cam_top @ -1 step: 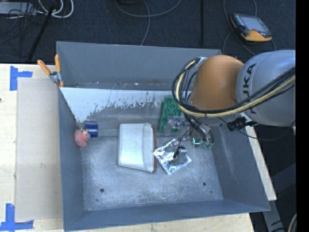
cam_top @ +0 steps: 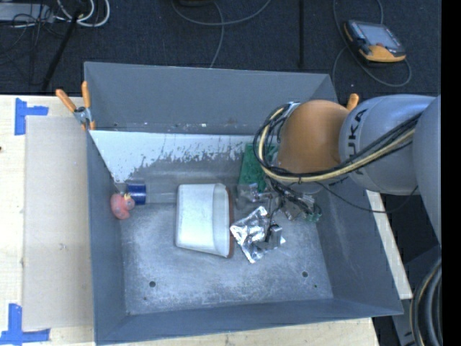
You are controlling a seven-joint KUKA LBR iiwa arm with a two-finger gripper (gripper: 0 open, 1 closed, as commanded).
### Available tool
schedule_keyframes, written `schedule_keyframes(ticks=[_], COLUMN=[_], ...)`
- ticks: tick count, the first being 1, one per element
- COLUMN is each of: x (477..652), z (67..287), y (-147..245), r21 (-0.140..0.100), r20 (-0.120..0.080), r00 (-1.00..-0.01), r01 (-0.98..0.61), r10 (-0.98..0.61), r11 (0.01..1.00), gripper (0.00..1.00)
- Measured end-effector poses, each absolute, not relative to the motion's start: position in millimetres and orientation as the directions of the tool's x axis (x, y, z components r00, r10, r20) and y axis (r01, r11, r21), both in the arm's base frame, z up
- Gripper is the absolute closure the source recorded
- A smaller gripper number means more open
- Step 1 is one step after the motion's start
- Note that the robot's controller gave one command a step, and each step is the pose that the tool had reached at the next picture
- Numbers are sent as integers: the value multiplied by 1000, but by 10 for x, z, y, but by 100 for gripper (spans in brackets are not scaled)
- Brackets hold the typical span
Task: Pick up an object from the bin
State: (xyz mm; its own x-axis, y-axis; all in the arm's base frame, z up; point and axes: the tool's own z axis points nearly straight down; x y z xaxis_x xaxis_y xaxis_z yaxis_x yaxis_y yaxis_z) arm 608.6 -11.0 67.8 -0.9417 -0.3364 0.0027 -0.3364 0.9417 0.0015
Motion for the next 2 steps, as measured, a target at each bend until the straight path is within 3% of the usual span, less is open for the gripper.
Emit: schedule_keyframes(ticks=[1,2], x=[6094,5768], z=[694,2547], y=[-114,-32], r21=[1,-3], r20=[0,-8], r00=[-943,-914], r01=[-333,-407], r10=[-333,-407], r11=[943,914], gripper=[100,100])
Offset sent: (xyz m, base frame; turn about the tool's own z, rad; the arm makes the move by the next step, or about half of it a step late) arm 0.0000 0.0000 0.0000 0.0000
